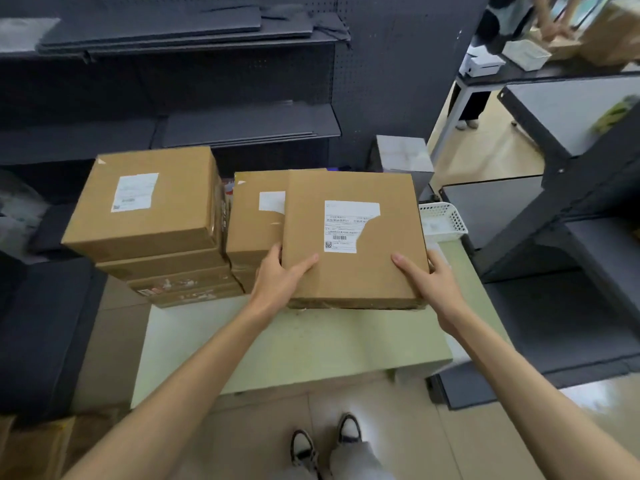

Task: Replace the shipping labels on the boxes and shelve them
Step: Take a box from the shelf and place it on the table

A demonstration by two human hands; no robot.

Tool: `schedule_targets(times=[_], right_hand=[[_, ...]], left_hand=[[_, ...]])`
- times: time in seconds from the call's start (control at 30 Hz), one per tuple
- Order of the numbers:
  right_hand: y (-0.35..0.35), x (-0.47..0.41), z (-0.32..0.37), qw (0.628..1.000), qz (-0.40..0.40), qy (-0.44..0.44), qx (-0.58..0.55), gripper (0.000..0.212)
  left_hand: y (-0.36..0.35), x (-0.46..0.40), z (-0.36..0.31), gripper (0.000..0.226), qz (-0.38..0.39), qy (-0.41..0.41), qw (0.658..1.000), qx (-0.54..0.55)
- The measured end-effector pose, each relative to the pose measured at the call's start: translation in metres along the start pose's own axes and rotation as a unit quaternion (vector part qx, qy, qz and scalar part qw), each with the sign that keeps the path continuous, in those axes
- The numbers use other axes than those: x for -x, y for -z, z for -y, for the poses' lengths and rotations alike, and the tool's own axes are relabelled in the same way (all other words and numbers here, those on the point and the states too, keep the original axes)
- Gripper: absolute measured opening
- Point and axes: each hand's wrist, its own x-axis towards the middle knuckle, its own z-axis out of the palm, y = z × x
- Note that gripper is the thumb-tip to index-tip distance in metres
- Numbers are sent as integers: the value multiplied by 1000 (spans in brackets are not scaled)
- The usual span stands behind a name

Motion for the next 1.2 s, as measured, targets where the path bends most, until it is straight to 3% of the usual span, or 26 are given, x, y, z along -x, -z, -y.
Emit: schedule_targets(times=[0.43,0.67,0.87,1.2], right_hand=[[86,14,-82,997,58,-29,44,57],[111,8,-110,992,125,-15,27,70],[97,0,-133,988,150,-41,21,74],[43,-29,-147,988,138,-73,9,74]], left_hand=[[-88,47,54,95,41,22,999,-21],[-115,71,76,87,11,33,999,-29],[-120,73,107,85,-5,96,995,-11],[-99,19,141,95,18,126,992,-9]])
